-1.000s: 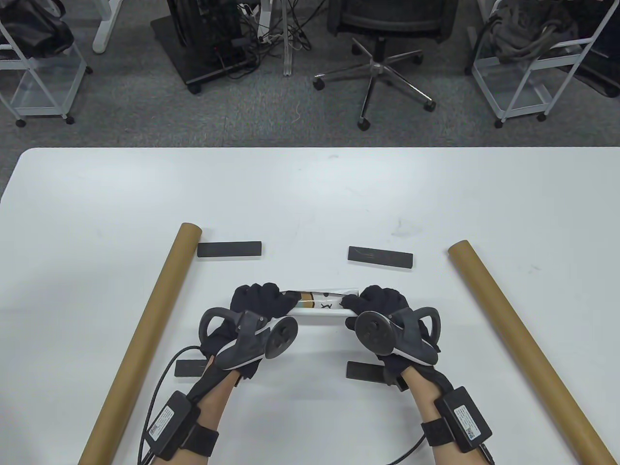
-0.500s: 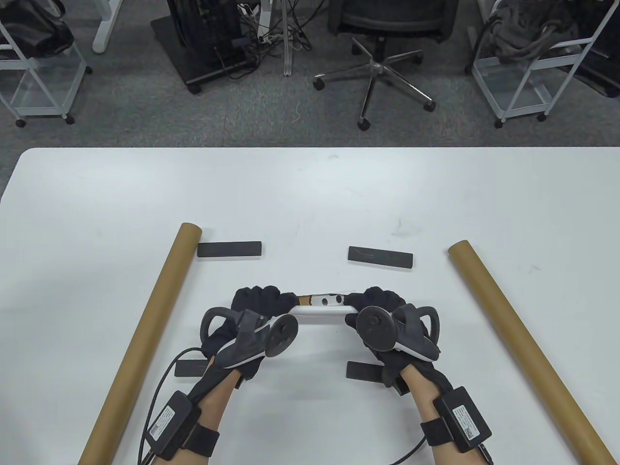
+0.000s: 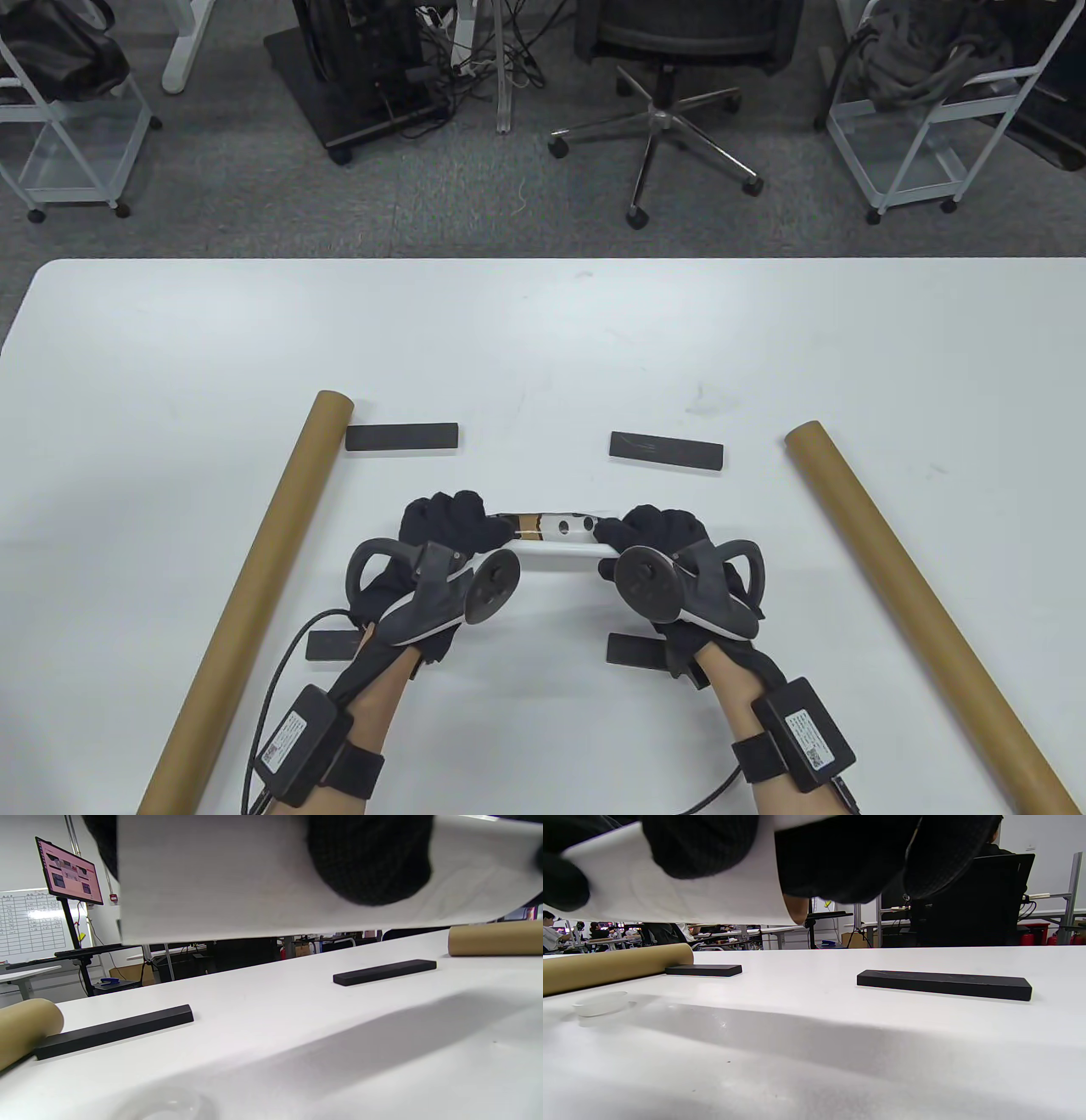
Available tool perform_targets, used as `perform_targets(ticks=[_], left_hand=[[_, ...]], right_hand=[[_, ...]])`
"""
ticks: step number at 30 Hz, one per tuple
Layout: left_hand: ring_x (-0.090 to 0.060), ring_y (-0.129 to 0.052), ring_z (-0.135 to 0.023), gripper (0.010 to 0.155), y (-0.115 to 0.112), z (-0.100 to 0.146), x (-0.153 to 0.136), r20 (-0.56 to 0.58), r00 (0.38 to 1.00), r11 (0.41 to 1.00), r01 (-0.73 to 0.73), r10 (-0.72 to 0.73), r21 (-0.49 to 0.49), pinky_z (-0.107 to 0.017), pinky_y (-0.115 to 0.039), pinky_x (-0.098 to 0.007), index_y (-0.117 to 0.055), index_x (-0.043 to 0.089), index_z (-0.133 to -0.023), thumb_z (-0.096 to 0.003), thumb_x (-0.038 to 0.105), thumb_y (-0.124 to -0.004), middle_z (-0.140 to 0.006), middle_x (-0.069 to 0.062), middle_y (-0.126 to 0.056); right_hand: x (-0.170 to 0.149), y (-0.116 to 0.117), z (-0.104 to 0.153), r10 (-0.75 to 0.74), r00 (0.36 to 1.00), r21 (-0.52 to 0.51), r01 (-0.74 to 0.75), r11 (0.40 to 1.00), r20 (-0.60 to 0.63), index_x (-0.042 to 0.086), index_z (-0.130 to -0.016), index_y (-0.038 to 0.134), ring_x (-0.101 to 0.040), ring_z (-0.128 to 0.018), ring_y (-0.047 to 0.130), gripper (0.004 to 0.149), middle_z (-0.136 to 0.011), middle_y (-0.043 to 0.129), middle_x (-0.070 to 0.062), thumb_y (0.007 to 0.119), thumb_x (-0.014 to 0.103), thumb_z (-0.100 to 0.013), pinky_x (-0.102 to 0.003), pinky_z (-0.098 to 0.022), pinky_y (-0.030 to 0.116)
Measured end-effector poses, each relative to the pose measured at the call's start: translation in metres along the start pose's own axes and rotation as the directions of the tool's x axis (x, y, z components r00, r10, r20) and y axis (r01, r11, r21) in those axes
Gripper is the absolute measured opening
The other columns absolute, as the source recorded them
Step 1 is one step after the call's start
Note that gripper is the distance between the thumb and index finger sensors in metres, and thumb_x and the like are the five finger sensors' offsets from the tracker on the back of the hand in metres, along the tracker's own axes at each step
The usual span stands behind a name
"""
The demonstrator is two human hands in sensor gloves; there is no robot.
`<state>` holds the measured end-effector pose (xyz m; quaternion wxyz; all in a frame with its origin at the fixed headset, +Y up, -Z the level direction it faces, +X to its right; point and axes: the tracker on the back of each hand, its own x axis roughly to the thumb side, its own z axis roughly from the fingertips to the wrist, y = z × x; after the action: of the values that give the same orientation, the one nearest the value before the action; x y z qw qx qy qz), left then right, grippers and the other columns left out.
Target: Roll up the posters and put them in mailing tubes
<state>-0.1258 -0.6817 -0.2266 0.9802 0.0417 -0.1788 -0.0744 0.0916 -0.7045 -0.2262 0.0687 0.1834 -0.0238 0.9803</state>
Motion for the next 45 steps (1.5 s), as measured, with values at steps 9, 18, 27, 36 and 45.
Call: perform_targets(ticks=[9, 18, 27, 36, 45], left_hand=[[-0.022, -0.089, -0.078, 0.054, -0.0001, -0.0003, -0.0006, 0.018, 0.999, 0.999, -0.035, 0.035, -0.008, -0.078, -0.072, -0.054, -0.081, 0.037, -0.098, -0.0454, 0.049, -0.077, -0.088, 0.006, -0.083], [-0.015, -0.102, -0.070, 0.056, 0.0002, 0.0003, -0.0039, 0.033, 0.999, 0.999, -0.028, 0.027, 0.044, -0.077, -0.077, -0.048, -0.081, 0.040, -0.095, -0.0403, 0.052, -0.082, -0.078, 0.014, -0.096], [-0.019, -0.094, -0.072, 0.050, -0.0010, -0.0004, -0.0008, 0.027, 0.999, 0.999, -0.033, 0.032, 0.027, -0.076, -0.075, -0.052, -0.074, 0.037, -0.097, -0.0481, 0.046, -0.067, -0.084, 0.010, -0.088], [-0.018, -0.094, -0.074, 0.046, -0.0019, 0.0003, -0.0004, 0.024, 1.000, 0.999, -0.001, 0.000, 0.044, -0.076, -0.076, -0.050, -0.078, 0.041, -0.092, -0.0465, 0.045, -0.078, -0.085, 0.011, -0.088], [-0.019, -0.092, -0.078, 0.047, 0.0010, 0.0010, -0.0004, 0.028, 0.999, 0.998, 0.027, -0.029, 0.058, -0.077, -0.074, -0.052, -0.084, 0.042, -0.090, -0.0436, 0.047, -0.082, -0.089, 0.010, -0.086]], right_hand=[[0.0000, -0.0028, 0.0016, -0.002, 1.000, -0.022, 0.002, 1.000, 0.006, 0.020, -0.095, 0.072, -0.032, -0.065, 0.087, 0.055, -0.078, 0.081, -0.004, 0.074, 0.036, -0.043, -0.065, -0.067, 0.066], [-0.0037, -0.0031, 0.0009, 0.006, 1.000, -0.012, -0.006, 1.000, -0.001, 0.021, -0.092, 0.075, -0.027, -0.063, 0.099, 0.056, -0.073, 0.095, 0.003, 0.077, 0.040, -0.040, -0.060, -0.064, 0.073], [0.0006, -0.0033, 0.0005, 0.009, 1.000, -0.011, -0.010, 1.000, -0.020, 0.018, -0.096, 0.064, -0.033, -0.060, 0.087, 0.052, -0.079, 0.081, -0.006, 0.064, 0.035, -0.047, -0.065, -0.064, 0.067], [0.0036, -0.0010, 0.0014, 0.051, 0.999, -0.019, -0.051, 0.998, -0.012, 0.024, -0.090, 0.074, -0.034, -0.067, 0.087, 0.048, -0.084, 0.082, -0.005, 0.073, 0.037, -0.043, -0.064, -0.066, 0.067], [0.0056, -0.0014, 0.0009, 0.070, 0.998, -0.022, -0.070, 0.997, -0.007, 0.024, -0.088, 0.077, -0.034, -0.067, 0.085, 0.049, -0.082, 0.079, -0.007, 0.075, 0.037, -0.041, -0.065, -0.067, 0.065]])
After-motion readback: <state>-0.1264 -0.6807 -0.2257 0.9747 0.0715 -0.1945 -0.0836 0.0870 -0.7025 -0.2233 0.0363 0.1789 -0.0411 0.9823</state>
